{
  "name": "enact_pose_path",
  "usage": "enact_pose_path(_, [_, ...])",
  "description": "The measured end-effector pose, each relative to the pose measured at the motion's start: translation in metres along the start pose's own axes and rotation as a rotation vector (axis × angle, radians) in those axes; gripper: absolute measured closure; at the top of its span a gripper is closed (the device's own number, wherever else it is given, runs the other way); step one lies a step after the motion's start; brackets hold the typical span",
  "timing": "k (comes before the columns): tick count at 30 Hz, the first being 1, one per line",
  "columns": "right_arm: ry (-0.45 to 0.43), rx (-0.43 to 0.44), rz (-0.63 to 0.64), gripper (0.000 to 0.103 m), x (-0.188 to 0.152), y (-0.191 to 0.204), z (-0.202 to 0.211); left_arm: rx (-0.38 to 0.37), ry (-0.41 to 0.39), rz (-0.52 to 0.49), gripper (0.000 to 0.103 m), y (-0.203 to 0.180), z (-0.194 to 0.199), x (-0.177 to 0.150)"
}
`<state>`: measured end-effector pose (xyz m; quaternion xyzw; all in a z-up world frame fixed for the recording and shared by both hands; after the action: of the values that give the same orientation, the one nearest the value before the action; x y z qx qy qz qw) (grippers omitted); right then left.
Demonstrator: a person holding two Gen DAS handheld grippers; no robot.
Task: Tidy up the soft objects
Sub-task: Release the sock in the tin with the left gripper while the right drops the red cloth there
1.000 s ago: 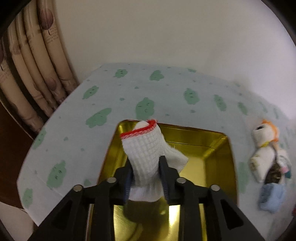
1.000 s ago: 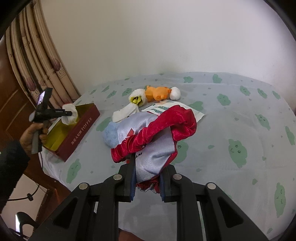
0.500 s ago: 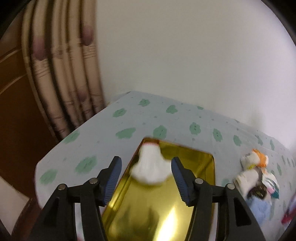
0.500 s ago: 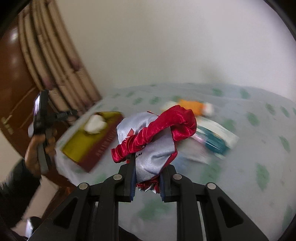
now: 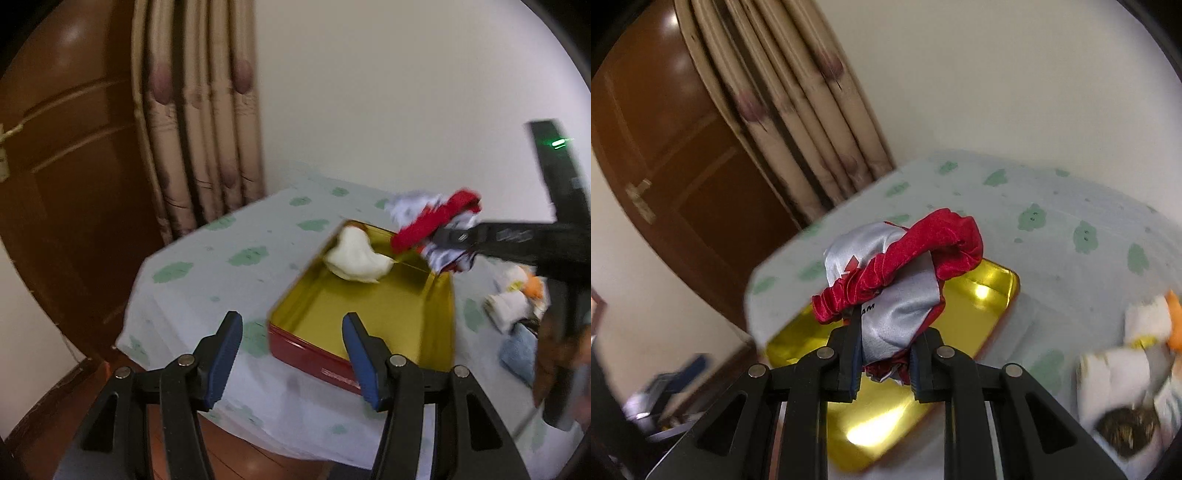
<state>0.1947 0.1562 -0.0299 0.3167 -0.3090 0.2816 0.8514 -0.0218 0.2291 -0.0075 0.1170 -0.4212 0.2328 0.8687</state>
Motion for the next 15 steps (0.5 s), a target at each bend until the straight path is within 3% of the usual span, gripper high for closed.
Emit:
enact_pose_path(5, [0.051,-0.048,0.005,0.084,0.004,-0.008,-0.041,-0.006,-0.002,-0.031,0.045,0.0,-0.009,0.001])
enact_pose_path(12, [0.083,-0.123,0.036,0.078,-0.003,-0.015,-0.067,-0.026,0.02,-0.052,0.045,-0.005,-0.014,0.0])
enact_pose_path(15, [0.073,-0.142,0.019,0.067,-0.003,-0.019,-0.068,-0.036,0.029,-0.039,0.045,-0.004,-0.016,0.0])
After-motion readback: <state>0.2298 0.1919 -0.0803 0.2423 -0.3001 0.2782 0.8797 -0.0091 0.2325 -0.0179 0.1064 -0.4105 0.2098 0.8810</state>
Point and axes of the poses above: each gripper's, at about its wrist camera, not at the fingertips, and z roughly against the way its jaws point, y to its left, x to its top, the point moved 8 cm from there along -z, roughly the way its jaws point, and after that the axes turned 1 degree about -x, right-handed, at the moved point
